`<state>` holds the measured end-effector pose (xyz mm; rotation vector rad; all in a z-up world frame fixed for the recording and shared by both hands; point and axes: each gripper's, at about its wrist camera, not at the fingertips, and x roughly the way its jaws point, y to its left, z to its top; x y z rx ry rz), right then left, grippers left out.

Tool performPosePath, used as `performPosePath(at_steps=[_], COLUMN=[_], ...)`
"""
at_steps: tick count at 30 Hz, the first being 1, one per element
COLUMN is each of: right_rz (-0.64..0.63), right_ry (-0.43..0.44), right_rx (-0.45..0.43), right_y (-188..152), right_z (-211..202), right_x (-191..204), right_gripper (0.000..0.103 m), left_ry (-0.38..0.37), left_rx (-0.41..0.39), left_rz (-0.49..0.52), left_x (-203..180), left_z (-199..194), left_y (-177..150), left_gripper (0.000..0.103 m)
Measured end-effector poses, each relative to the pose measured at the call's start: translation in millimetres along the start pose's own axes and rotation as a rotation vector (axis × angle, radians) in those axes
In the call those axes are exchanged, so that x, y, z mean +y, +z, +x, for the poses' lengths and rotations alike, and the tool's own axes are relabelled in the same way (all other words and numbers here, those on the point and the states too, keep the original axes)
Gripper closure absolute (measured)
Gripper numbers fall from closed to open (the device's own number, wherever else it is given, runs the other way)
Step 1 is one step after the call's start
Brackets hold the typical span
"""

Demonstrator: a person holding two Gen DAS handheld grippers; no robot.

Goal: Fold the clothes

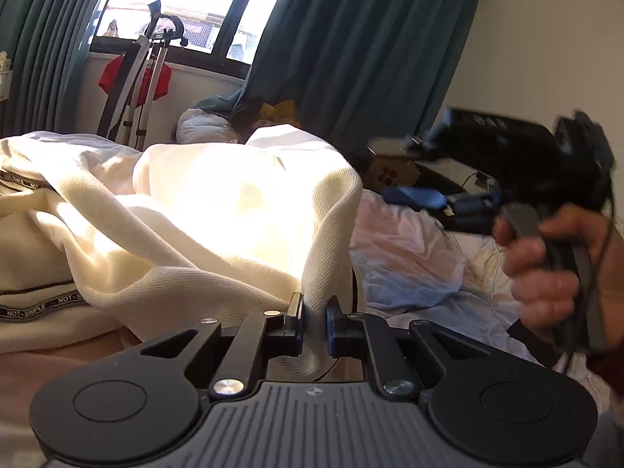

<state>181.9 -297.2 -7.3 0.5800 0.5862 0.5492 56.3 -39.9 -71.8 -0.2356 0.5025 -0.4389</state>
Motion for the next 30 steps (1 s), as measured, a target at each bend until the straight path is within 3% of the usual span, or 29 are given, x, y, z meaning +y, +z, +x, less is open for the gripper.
performPosePath(at_steps=[4,7,13,14,15,17,21,24,30], right_rz=[-0.097,-0.066,-0.027,-0.039,-0.052,-0.077,-0.088,-0.079,-0.043], right_ry=[-0.095,-0.219,-0.354,-0.382,-0.411,-0.470,-0.465,-0.450,-0.431], right_rx=[0.060,0.095,0.138,0.139,0.141,0.144,0.020,-0.078,-0.264], right_y=[48.2,72.6,95.3,95.4,95.5,95.8,108.1,117.5,130.3], right_z=[79.8,141.5,213.2,214.6,215.8,218.1,170.0,114.7,-7.7], right_x=[15.4,6.9,-22.1,-23.0,-23.9,-25.8,-18.2,-13.5,-17.1], right_gripper=[0.046,0.046,0.048,0.056,0.076,0.093,0.096,0.096,0.096], left_ry=[-0.051,-0.081,-0.163,-0.174,-0.185,-0.194,-0.205,-0.259,-0.279], left_rx=[0.002,-0.015,-0.054,-0.058,-0.059,-0.064,-0.065,-0.075,-0.077], left_rz=[-0.029,-0.003,0.039,0.037,0.024,0.017,0.002,-0.078,-0.169], left_x=[11.3,17.8,30.8,31.8,32.5,32.6,35.5,42.4,54.1], left_z=[2.1,2.8,2.7,2.4,2.3,1.3,0.8,-0.4,-11.5], left_y=[-6.3,-9.7,-16.8,-17.4,-17.4,-17.7,-15.4,-9.9,-5.4], left_gripper=[0.092,0.092,0.092,0.092,0.091,0.091,0.087,0.066,0.053])
